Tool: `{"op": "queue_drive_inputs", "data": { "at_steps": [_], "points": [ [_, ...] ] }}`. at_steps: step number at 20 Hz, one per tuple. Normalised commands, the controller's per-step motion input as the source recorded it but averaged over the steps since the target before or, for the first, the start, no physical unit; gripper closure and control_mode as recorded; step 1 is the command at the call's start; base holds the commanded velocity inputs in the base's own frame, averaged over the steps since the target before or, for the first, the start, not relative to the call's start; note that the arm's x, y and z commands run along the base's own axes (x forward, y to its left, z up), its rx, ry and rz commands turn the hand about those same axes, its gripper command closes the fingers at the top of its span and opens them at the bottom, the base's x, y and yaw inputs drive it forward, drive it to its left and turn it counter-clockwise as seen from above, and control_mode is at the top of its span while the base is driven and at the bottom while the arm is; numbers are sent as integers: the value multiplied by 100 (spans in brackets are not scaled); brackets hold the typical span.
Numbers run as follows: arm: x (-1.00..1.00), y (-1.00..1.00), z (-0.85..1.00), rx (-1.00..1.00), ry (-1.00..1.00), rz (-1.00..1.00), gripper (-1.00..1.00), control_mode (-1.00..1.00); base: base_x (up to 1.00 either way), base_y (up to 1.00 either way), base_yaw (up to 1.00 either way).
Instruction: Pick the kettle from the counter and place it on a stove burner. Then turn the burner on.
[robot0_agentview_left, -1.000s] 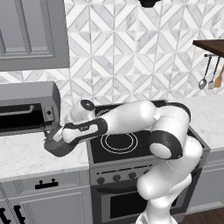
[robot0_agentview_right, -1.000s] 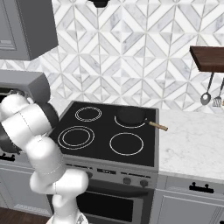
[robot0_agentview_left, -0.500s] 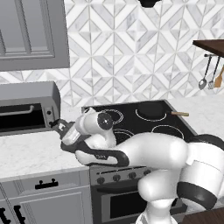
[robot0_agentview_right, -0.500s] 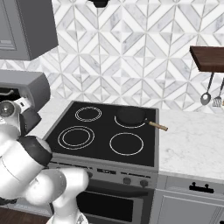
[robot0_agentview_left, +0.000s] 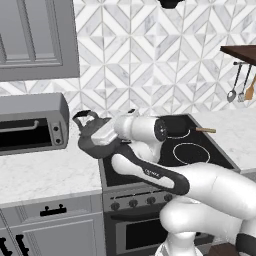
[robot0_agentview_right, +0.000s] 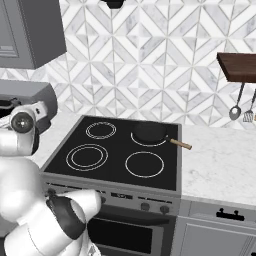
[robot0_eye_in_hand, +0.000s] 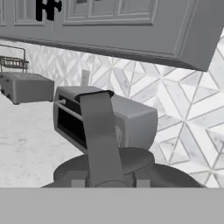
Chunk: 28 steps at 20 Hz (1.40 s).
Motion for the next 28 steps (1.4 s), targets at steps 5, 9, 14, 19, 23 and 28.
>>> {"op": "queue_drive_inputs", "data": {
  "at_steps": [5,9,14,19,23,28],
  "points": [
    [-22,-88,56,13,1,-2,100,-100,0,0,0],
    [-17,-92,18,7,3,-3,100,-100,0,0,0],
    [-3,-79,10,3,1,-2,100,-100,0,0,0],
    [0,-46,7,3,3,0,100,-100,0,0,0],
    [0,-56,0,0,3,0,100,-100,0,0,0],
    [0,-49,-11,0,0,0,100,-100,0,0,0]
  ]
}}
